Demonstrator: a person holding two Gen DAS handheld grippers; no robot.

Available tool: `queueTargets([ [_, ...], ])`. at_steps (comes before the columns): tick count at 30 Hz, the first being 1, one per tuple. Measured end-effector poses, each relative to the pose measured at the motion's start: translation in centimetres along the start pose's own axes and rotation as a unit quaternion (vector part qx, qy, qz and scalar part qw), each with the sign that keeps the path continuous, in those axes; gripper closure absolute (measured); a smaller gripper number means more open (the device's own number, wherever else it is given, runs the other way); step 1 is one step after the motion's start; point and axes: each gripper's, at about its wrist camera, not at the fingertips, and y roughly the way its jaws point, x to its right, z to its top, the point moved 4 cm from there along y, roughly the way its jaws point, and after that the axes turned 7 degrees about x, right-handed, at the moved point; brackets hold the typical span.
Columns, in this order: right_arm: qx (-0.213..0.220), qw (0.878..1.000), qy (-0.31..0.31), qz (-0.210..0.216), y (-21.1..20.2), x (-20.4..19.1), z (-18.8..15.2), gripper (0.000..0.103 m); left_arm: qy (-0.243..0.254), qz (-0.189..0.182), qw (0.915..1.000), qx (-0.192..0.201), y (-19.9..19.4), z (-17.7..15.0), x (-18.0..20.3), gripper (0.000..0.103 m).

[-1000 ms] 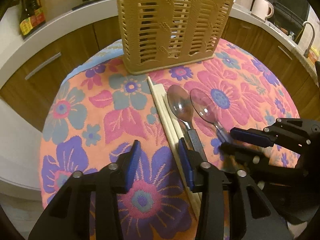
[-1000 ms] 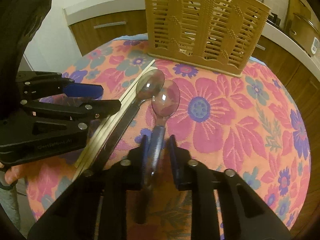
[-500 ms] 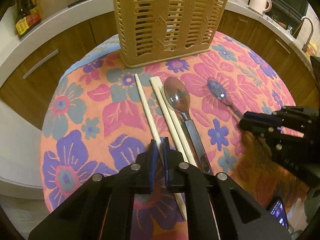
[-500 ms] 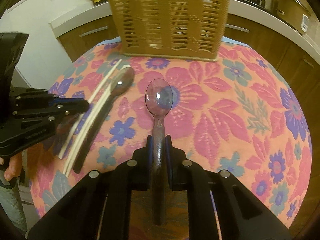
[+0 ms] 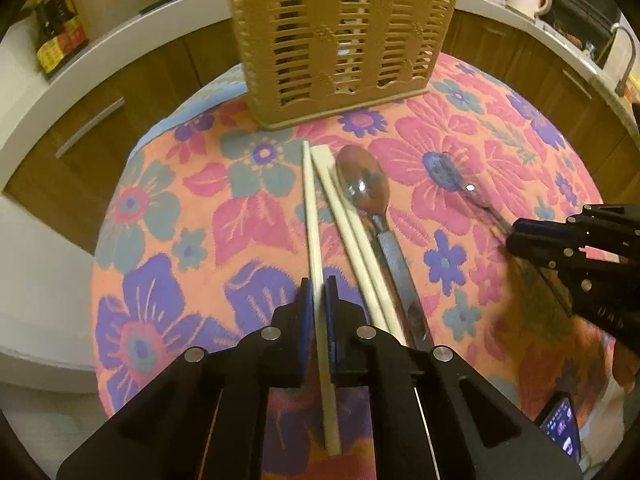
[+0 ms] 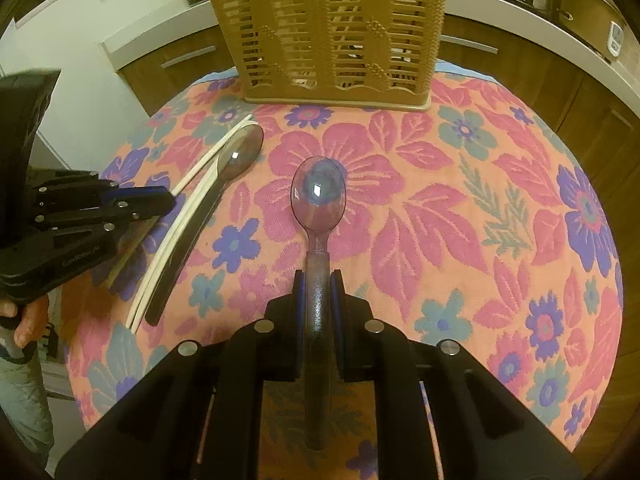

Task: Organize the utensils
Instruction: 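Grasp a wooden chopstick with the left tool while the right tool holds its spoon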

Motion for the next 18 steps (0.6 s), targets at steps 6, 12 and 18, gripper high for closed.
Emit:
queueTargets([
  [6, -0.013, 1.0, 0.016, -0.003, -1.0, 2.5, -0.9, 0.093, -0.025, -0.009, 0.9996, -0.006, -1.7, -2.3, -1.6, 0.099],
  [12, -0.047, 0.998, 0.022, 0.019, -0.2, 2.7, -0.5, 0.08, -0.036, -0.025, 0.9989, -0.013, -1.6, -1.5, -2.4, 0.079],
  [18, -0.087, 0.996, 0.001, 0.014, 1.1, 1.9, 1.2, 0.061, 0.003, -0.021, 0.9992, -0.035, 0.1, 0.4, -1.7, 0.075],
])
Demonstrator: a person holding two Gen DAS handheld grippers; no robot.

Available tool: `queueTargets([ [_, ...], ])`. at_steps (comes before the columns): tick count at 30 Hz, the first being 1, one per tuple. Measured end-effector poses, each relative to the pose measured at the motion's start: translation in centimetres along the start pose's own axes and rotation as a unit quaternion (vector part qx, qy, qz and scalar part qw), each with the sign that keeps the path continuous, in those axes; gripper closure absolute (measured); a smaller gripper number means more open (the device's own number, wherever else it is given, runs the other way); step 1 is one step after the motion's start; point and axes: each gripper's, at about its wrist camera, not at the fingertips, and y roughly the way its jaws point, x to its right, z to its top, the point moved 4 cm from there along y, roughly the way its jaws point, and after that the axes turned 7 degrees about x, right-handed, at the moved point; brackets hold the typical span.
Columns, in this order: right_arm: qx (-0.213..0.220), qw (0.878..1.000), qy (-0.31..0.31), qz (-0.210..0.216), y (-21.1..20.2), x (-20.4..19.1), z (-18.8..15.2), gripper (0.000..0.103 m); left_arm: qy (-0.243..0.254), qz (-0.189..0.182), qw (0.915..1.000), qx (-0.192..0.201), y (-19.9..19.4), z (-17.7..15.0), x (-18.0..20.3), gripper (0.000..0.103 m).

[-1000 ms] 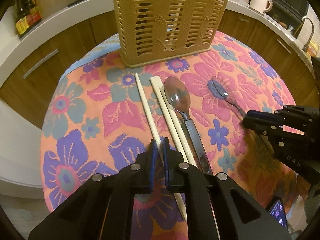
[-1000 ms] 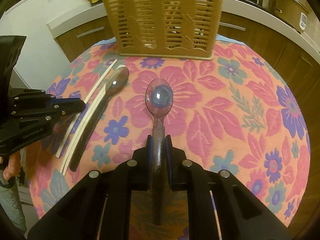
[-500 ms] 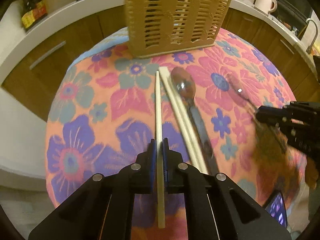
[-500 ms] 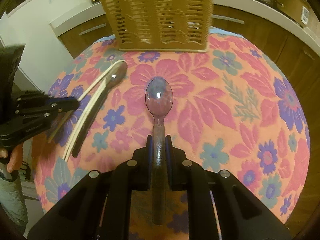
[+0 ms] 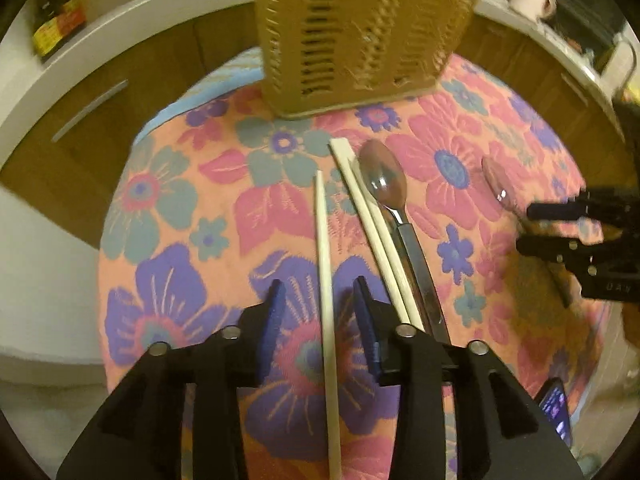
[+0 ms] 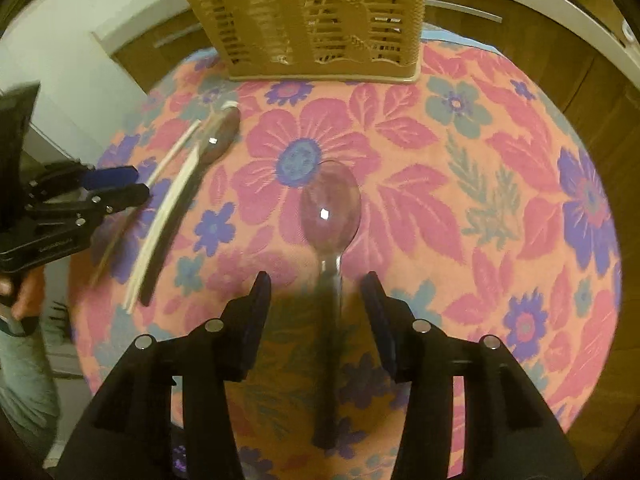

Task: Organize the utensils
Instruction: 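Grasp a wooden chopstick with the left tool while the right tool holds its spoon, then lift the chopstick and spoon over the tan basket and open both tools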

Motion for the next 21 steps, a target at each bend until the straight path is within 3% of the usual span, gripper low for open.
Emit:
queueTargets([
  [2, -0.01, 1.0, 0.0, -0.007, 0.4, 0.3, 0.5, 0.07, 0.025, 0.015, 0.9995, -0.008, 0.5, 0.3, 0.5, 0.075],
  [4, -0.022, 1.0, -0.001, -0.015, 0.6, 0.4, 1.2, 0.09, 0.047, 0.025, 0.9985, -0.015, 0.7, 0.5, 1.1, 0.081],
  [7, -0.027, 0.999, -0.026, -0.037, 0.9, -0.1, 1.7, 0.093, 0.071, 0.033, 0.9969, -0.012, 0.6, 0.5, 1.8, 0.099],
  [9, -0.024, 0.998, -0.044, -0.038, 1.0, -1.0, 1.9, 0.093, 0.068, 0.033, 0.9971, -0.006, 0.4, 0.6, 1.8, 0.099],
  [11, -0.012, 0.999, -0.045, -0.011, 0.5, -1.9, 2.3, 0.093, 0.048, 0.021, 0.9984, 0.019, -0.7, 1.2, 1.2, 0.099],
  [14, 0.032, 0.998, -0.052, 0.011, -1.5, -2.9, 4.1, 0.093, 0.016, -0.001, 0.9963, 0.085, -4.1, 3.4, -0.4, 0.099],
  [16, 0.064, 0.996, -0.054, 0.022, -3.3, -3.3, 5.6, 0.093, 0.0, -0.008, 0.9903, 0.139, -7.1, 5.5, -1.4, 0.099],
  [18, 0.111, 0.992, -0.061, 0.023, -5.6, -3.7, 8.0, 0.093, -0.015, -0.02, 0.9816, 0.189, -9.6, 7.6, -2.0, 0.099],
  [21, 0.183, 0.981, -0.061, 0.029, -8.6, -4.0, 12.0, 0.093, -0.049, -0.042, 0.9613, 0.268, -13.0, 11.4, -2.9, 0.099],
])
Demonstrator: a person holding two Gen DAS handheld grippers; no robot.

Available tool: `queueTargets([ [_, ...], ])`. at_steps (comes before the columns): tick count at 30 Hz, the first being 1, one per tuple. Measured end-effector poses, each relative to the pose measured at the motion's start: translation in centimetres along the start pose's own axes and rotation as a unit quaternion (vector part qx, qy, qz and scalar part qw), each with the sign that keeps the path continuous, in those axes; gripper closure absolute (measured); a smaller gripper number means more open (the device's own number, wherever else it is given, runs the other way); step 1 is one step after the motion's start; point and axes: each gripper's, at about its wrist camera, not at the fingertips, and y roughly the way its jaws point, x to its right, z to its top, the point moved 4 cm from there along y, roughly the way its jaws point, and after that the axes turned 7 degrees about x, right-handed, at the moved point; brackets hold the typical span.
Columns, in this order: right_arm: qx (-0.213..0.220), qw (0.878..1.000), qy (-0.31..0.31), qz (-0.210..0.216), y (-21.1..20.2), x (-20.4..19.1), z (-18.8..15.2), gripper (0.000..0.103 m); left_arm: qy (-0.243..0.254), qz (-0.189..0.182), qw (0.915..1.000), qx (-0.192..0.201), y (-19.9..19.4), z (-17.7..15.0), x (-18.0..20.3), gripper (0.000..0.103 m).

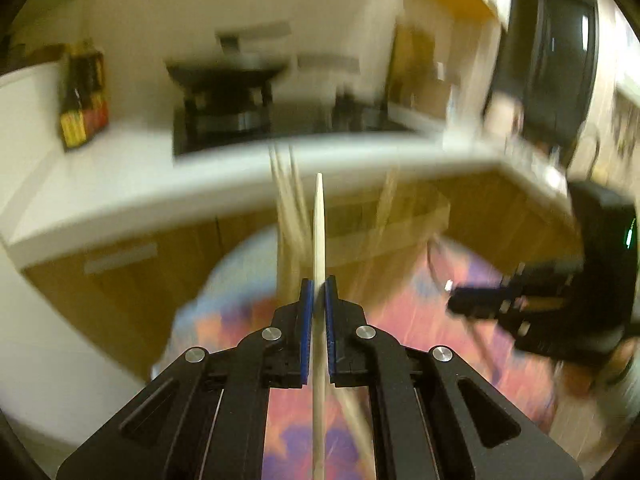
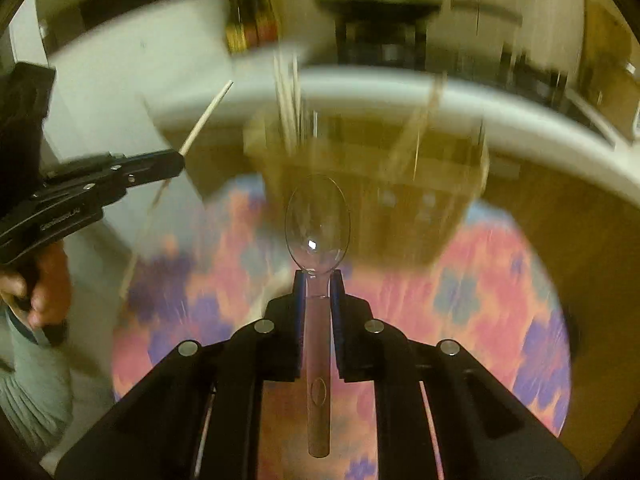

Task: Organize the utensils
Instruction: 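Lift the chopstick and spoon over the tan basket and open both tools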

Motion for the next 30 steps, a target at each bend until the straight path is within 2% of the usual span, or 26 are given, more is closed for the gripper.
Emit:
queueTargets([
  [1, 0.021, 1.0, 0.001, -0.002, -0.7, 0.3, 1.3, 0.093, -0.011, -0.005, 0.9995, 0.03, 0.0, 1.7, 0.1, 0.099],
  [4, 0.087, 0.996, 0.012, -0.001, -1.8, 1.2, 5.6, 0.093, -0.037, -0.021, 0.996, 0.079, 1.0, 5.1, 0.2, 0.099],
  [6, 0.133, 0.991, 0.013, -0.01, -2.3, 1.7, 8.1, 0.093, -0.037, -0.018, 0.9936, 0.106, 1.7, 6.7, 0.4, 0.099],
  [9, 0.176, 0.984, 0.01, -0.027, -1.9, 2.1, 10.6, 0.093, -0.034, -0.016, 0.9891, 0.142, 3.0, 8.1, 1.1, 0.099],
  [14, 0.227, 0.973, 0.008, -0.036, -0.4, 1.9, 12.3, 0.093, -0.033, -0.007, 0.9775, 0.208, 4.8, 9.2, 1.1, 0.099],
  [18, 0.266, 0.962, 0.001, -0.063, 0.3, 2.2, 11.7, 0.093, -0.031, 0.008, 0.9727, 0.23, 5.9, 8.8, 0.4, 0.099],
  [22, 0.28, 0.958, 0.0, -0.067, 1.8, 2.8, 11.0, 0.093, -0.033, 0.011, 0.9695, 0.242, 6.7, 7.5, -0.1, 0.099],
  [24, 0.275, 0.959, 0.01, -0.063, 2.6, 3.2, 10.5, 0.093, -0.029, 0.016, 0.9693, 0.244, 7.0, 6.9, -0.2, 0.099],
  [26, 0.258, 0.965, 0.024, -0.05, 3.2, 3.8, 10.2, 0.092, -0.027, 0.01, 0.9724, 0.232, 7.3, 6.4, -0.4, 0.098],
  [27, 0.25, 0.967, 0.033, -0.04, 3.4, 4.1, 9.9, 0.09, -0.03, 0.003, 0.9735, 0.227, 7.3, 6.0, -0.5, 0.097],
  [29, 0.24, 0.969, 0.045, -0.026, 3.3, 4.4, 9.4, 0.079, -0.036, -0.004, 0.9747, 0.221, 7.2, 5.5, -1.0, 0.082],
  [30, 0.238, 0.97, 0.049, -0.022, 3.0, 4.5, 8.9, 0.07, -0.037, -0.003, 0.9755, 0.217, 6.9, 5.0, -1.2, 0.081],
])
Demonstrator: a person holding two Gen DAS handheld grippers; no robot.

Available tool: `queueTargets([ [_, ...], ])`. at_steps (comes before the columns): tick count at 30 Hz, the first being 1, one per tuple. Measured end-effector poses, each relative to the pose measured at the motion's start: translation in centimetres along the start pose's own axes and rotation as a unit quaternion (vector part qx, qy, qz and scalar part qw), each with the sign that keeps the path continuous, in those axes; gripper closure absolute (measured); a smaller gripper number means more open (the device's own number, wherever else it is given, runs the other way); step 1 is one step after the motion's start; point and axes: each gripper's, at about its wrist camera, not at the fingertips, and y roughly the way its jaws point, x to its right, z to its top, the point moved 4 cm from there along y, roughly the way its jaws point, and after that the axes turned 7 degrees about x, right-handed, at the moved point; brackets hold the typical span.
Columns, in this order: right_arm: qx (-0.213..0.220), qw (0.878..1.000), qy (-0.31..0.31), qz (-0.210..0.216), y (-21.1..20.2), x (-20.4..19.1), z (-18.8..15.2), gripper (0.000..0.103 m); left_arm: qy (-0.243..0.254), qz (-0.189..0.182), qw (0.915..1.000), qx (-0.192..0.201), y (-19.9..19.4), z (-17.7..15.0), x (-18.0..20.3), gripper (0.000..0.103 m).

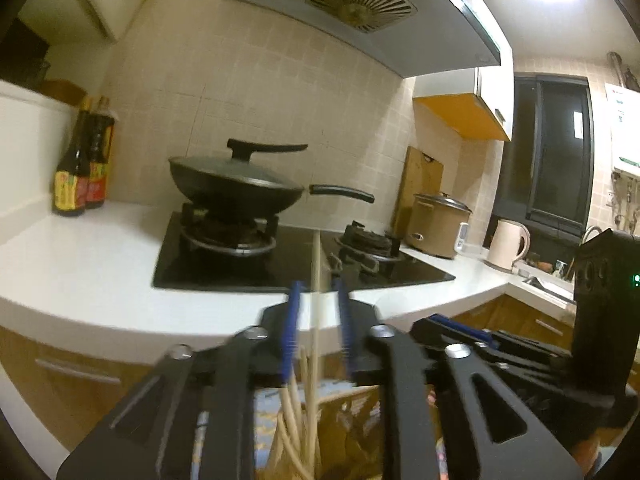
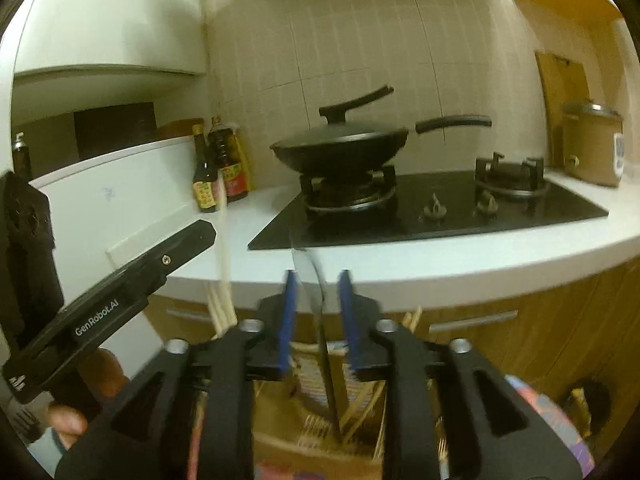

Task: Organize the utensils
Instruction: 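Lift the chopstick and spoon over the tan basket and open both tools, then lower both tools and grasp a chopstick pair with the left tool while the right grasps a spoon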

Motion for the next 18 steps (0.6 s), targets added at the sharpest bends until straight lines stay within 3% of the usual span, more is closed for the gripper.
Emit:
queueTargets([
  [3, -0.01, 1.0, 0.013, 0.006, -1.8, 0.2, -0.7, 0.068, -0.004, 0.001, 0.9999, -0.013, -1.1, -0.4, -0.7, 0.079],
  [5, -0.018, 1.0, 0.022, 0.012, -3.7, 0.1, -1.4, 0.068, -0.011, 0.002, 0.9997, -0.022, -2.7, -0.6, -1.3, 0.064],
  [8, -0.044, 0.999, 0.023, 0.009, -5.8, -0.5, -2.8, 0.068, -0.017, 0.0, 0.9992, -0.037, -5.5, -1.0, -1.8, 0.06],
  [13, -0.138, 0.99, 0.037, 0.013, -7.5, -2.4, -7.4, 0.068, -0.038, 0.01, 0.9959, -0.081, -9.5, -2.9, -2.6, 0.06],
  [18, -0.227, 0.972, 0.051, 0.018, -7.6, -4.6, -13.0, 0.068, -0.05, 0.027, 0.9887, -0.139, -12.1, -6.5, -2.9, 0.06],
])
